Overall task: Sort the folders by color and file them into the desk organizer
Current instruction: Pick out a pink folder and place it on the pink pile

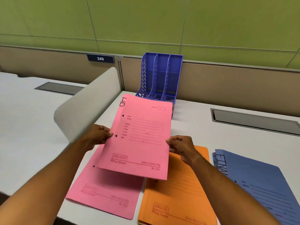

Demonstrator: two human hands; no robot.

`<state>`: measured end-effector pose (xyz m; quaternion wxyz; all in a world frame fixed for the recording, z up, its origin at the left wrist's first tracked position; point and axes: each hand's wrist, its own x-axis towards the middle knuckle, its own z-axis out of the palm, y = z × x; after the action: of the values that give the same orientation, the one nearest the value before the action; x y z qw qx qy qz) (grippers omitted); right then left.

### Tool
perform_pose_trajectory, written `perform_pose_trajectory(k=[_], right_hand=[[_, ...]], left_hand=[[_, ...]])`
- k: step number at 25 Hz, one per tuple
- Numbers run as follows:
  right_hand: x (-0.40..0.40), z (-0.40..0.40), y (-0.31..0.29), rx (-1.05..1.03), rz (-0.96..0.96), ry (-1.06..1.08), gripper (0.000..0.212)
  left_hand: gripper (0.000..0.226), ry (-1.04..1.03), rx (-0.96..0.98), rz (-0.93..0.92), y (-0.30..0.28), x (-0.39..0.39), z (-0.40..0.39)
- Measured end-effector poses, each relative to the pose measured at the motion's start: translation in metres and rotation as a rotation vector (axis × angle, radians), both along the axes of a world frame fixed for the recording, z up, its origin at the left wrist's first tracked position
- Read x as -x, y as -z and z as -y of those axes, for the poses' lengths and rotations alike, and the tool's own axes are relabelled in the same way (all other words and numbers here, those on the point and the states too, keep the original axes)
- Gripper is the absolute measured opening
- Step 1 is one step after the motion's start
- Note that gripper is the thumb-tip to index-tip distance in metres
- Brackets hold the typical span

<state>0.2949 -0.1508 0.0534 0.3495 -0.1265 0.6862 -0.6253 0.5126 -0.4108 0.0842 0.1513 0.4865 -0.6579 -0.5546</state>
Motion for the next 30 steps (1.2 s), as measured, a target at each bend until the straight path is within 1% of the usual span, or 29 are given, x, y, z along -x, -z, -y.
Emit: perform_pose_trajectory(k=[6,10,16,21,24,27,29,30], right_hand=[[-0.042,0.032,0.024,-0.156,0.069,-0.051,0.014],[-0.065,0.043,0.037,-0.253,0.101,-0.071,0.006],[-0.086,0.047,0.045,-0.449,0.136,-0.128,0.018],[-0.094,0.046,0.046,-0.556,0.118,-0.153,0.021],[-0.099,0.045,0.042,-0.574,0.11,-0.154,0.02],[-0.105,0.045,0.038,-0.581,0.097,-0.138,0.02],[-0.107,0.044,0.035,-0.562,0.073,-0.127,0.021],[-0.107,0.044,0.033,-0.542,0.052,-0.125,0.021]], left_hand=[[0.016,-0.071,-0.036,0.118,0.027,-0.053,0.013],[0.015,-0.066,-0.023,0.178,0.041,-0.076,0.018],[0.011,-0.055,-0.005,0.288,0.061,-0.092,0.02],[0.009,-0.037,0.007,0.318,0.069,-0.093,0.021],[0.007,0.007,0.046,0.353,0.069,-0.092,0.022],[0.009,0.077,0.106,0.425,0.068,-0.09,0.024],[0.017,0.139,0.205,0.508,0.066,-0.086,0.024],[0.025,0.175,0.291,0.565,0.064,-0.082,0.023]])
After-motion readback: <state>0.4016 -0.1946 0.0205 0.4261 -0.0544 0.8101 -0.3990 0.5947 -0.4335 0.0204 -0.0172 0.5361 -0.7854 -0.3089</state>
